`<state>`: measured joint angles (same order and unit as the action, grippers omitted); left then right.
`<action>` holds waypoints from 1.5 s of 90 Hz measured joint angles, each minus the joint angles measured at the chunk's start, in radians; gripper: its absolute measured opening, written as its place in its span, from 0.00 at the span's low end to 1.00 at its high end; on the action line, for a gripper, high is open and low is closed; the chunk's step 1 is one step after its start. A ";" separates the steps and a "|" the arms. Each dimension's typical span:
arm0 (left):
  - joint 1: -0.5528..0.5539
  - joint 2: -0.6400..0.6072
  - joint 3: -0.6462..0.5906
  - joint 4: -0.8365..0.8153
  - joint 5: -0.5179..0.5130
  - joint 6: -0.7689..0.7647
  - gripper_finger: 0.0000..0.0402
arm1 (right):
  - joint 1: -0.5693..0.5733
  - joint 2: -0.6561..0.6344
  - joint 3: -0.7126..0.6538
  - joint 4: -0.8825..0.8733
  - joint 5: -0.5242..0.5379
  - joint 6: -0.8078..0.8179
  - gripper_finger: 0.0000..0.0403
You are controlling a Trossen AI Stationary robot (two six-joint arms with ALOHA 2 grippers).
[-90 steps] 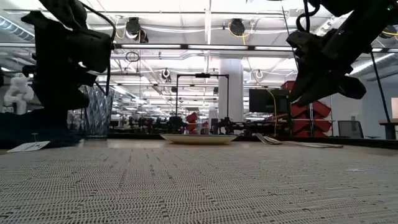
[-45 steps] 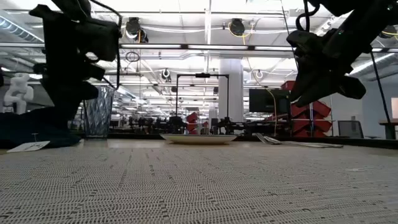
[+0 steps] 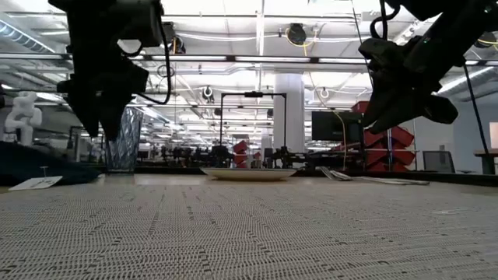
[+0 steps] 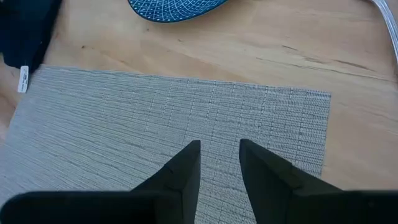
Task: Set table place
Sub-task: Fold the blue table napkin
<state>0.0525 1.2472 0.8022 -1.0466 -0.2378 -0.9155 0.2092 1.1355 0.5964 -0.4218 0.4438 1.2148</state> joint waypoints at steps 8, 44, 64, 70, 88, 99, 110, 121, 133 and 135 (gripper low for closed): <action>-0.001 0.000 -0.011 -0.028 -0.002 -0.021 0.70 | 0.000 0.000 0.000 0.000 0.000 0.000 0.25; -0.025 0.000 -0.041 -0.016 0.185 -0.033 0.02 | 0.000 0.000 0.000 -0.001 0.000 -0.023 0.25; -0.063 0.000 -0.081 -0.020 0.248 -0.121 0.00 | 0.000 0.000 0.000 -0.008 0.000 -0.036 0.25; -0.067 0.000 -0.106 -0.040 0.226 -0.153 0.00 | 0.000 0.000 0.000 -0.010 0.000 -0.049 0.25; -0.053 0.000 -0.204 -0.024 0.232 -0.179 0.00 | 0.000 0.000 0.000 -0.012 0.001 -0.078 0.25; -0.057 0.000 -0.239 0.013 0.332 -0.178 0.00 | 0.000 0.000 0.000 -0.019 0.000 -0.079 0.25; -0.091 0.000 -0.240 0.021 0.452 -0.147 0.00 | 0.001 0.000 0.000 -0.026 -0.008 -0.079 0.25; -0.139 0.000 -0.240 0.023 0.607 -0.097 0.00 | 0.002 0.000 0.000 -0.032 -0.040 -0.103 0.25; -0.196 0.000 -0.237 0.068 0.840 -0.033 0.00 | 0.002 0.000 0.000 -0.036 -0.060 -0.119 0.25; -0.206 0.000 -0.231 0.072 0.881 -0.020 0.00 | 0.002 0.000 0.000 -0.036 -0.063 -0.119 0.25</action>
<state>-0.1538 1.2471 0.5707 -0.9741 0.6427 -0.9354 0.2111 1.1355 0.5964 -0.4576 0.3812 1.0954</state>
